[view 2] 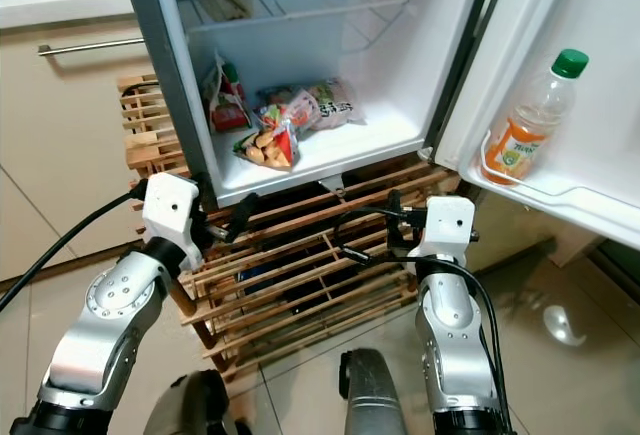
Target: Restocking fridge
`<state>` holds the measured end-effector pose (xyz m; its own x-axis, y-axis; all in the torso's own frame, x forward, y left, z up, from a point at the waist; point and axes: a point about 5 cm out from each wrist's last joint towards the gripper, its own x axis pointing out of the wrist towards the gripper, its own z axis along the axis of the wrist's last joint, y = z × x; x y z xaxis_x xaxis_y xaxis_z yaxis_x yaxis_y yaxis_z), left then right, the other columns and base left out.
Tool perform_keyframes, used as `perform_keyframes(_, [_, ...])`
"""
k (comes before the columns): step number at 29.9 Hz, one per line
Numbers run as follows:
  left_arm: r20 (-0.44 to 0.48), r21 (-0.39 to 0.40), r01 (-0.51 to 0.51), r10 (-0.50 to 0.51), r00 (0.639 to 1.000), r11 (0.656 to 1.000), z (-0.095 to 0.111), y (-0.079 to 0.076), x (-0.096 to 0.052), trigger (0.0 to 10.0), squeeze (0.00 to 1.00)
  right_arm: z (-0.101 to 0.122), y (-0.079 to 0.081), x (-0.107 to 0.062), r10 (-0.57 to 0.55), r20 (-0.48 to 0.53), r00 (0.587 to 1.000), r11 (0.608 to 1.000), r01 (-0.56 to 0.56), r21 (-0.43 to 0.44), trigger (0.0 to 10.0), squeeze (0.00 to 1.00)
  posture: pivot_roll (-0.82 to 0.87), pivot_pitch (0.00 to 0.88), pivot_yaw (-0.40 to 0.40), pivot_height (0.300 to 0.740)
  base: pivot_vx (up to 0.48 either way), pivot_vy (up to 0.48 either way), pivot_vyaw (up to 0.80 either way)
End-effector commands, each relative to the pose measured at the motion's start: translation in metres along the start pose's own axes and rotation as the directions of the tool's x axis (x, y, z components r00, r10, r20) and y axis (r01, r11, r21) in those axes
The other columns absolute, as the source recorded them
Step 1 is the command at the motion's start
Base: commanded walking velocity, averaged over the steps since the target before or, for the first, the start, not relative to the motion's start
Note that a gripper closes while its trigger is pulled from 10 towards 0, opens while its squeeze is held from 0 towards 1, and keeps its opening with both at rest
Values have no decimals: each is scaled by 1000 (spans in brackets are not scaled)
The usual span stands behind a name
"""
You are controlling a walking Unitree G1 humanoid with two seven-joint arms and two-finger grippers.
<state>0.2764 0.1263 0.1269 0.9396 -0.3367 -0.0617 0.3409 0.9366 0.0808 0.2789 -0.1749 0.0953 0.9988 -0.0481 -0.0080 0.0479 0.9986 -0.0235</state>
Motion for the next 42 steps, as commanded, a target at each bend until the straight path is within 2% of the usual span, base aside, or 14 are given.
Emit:
perform_keyframes(1, [15,8,-70,70,997,998,5,11,4,10000,0,4,5,4,31,20,999,999,-31,15,10000,169,-190,0,41,685,0,0,0])
perform_keyframes(12, [74,35,-59,56,996,998,14,6,17,10000,0,6,4,19,49,14,999,999,-49,12,10000,176,-201,0,56,740,0,0,0])
perform_keyframes(17, [70,15,-80,79,994,997,12,8,24,10000,0,8,-1,26,18,6,1000,1000,-18,1,10000,102,-219,0,54,740,0,0,0])
perform_keyframes(22, [76,14,-104,102,992,995,13,7,28,10000,0,7,1,26,22,3,1000,1000,-22,0,10000,102,-212,0,40,740,-115,0,0])
perform_keyframes(27, [87,-9,-125,125,988,992,15,8,33,10000,0,-2,11,23,67,-27,997,998,-67,-1,10000,98,-202,0,26,740,-297,0,0])
perform_keyframes(42, [99,-30,-128,130,987,991,15,5,41,10000,0,-5,13,24,80,-35,996,997,-81,-13,10000,122,-216,0,38,740,-234,-164,0])
